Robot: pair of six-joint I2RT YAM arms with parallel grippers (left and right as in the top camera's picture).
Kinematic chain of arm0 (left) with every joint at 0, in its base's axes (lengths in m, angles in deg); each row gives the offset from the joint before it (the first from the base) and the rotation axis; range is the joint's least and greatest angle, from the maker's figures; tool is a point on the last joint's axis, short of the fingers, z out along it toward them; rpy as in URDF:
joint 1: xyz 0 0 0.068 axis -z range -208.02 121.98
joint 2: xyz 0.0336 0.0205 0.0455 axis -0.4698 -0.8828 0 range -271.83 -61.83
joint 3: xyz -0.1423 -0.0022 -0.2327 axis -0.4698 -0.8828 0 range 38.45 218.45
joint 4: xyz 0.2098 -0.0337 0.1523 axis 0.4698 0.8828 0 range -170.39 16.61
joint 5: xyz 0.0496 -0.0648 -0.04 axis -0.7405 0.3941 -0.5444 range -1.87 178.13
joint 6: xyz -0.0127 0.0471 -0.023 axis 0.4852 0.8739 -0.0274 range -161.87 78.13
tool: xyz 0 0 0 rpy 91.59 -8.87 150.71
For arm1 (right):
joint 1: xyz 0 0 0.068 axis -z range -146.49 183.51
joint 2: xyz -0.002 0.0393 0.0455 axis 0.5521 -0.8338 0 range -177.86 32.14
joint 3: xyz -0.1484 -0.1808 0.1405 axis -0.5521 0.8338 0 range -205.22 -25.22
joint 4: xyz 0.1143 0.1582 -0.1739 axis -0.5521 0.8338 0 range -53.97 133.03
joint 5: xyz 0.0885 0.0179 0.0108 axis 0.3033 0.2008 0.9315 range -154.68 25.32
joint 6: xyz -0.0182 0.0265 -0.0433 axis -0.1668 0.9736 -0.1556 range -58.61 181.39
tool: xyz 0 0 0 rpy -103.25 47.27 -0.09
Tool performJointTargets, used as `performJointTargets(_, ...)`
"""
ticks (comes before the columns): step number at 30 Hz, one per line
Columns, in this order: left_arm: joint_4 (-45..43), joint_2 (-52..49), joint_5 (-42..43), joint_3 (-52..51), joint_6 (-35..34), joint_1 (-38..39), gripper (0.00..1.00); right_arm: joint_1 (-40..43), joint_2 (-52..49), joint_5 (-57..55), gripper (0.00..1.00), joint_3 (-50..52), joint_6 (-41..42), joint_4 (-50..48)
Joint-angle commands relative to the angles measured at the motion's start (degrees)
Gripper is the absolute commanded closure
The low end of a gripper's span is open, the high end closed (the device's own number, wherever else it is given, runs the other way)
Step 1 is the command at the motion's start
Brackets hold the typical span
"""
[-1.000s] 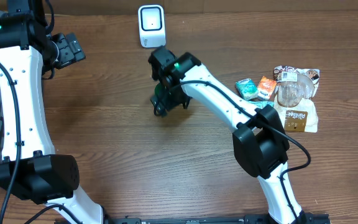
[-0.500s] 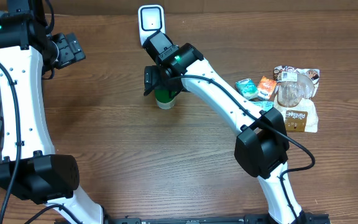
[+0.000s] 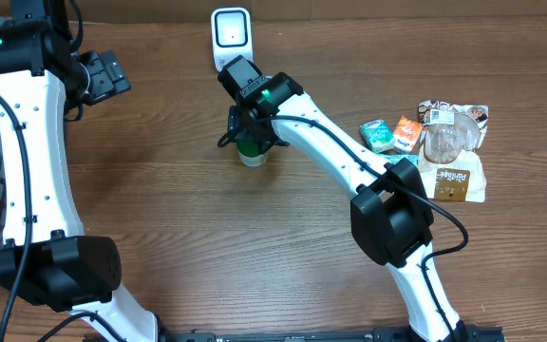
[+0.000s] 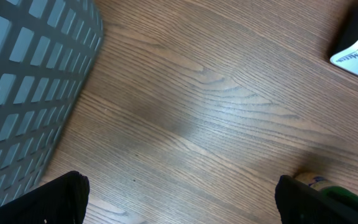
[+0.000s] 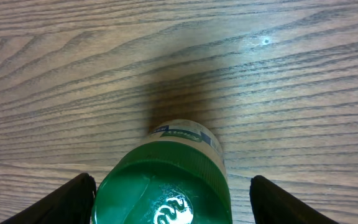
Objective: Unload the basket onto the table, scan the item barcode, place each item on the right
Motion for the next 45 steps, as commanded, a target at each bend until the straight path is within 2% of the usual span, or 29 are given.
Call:
performJointTargets(1, 0.0, -0.4, -0.3, 0.2, 0.2, 0.4, 0.01, -0.2, -0.1, -1.3, 0.24, 0.3, -0.4, 0.5)
performJointTargets(9, 0.0, -0.4, -0.3, 0.2, 0.2, 0.4, 0.0, -0.2, -0.1, 0.2, 0.27, 0.3, -7.7, 4.5)
performJointTargets(11, 0.0, -0.4, -0.3, 0.2, 0.2, 0.4, 0.0, -0.2, -0.1, 0.4, 0.28, 0.3, -12.1, 5.0)
performJointTargets(13, 0.0, -0.4, -0.3, 0.2, 0.2, 0.4, 0.01, -0.3, -0.1, 0.4, 0.31, 0.3, -19.8, 5.3)
performJointTargets(22, 0.0, -0.4, -0.3, 0.2, 0.2, 0.4, 0.0, -0.3, -0.1, 3.8, 0.3, 0.3, -50.4, 8.3)
performJointTargets(25, 0.0, -0.4, -0.3, 0.2, 0.2, 0.4, 0.01, -0.3, -0.1, 9.5, 0.21, 0.3, -61.5, 10.0)
performJointTargets(29, 0.0, -0.4, -0.3, 0.2, 0.2, 0.4, 0.0, -0.3, -0.1, 13.2, 0.19, 0.3, -73.0, 11.3)
performJointTargets(34, 0.0, -0.4, -0.3, 0.2, 0.2, 0.4, 0.01, -0.2, 0.0, 13.2, 0.14, -1.3, -71.7, 12.1)
performJointTargets(37, 0.0, -0.4, -0.3, 0.2, 0.2, 0.4, 0.01, -0.2, 0.0, 12.7, 0.07, -4.1, -67.9, 13.6)
performJointTargets(38, 0.0, -0.4, -0.3, 0.2, 0.2, 0.4, 0.01, -0.2, 0.0, 12.6, 0.0, -5.2, -65.5, 13.9)
performJointTargets(45, 0.0, -0.4, -0.3, 0.2, 0.2, 0.4, 0.0, -0.2, 0.0, 13.1, 0.0, -9.3, -37.6, 13.8)
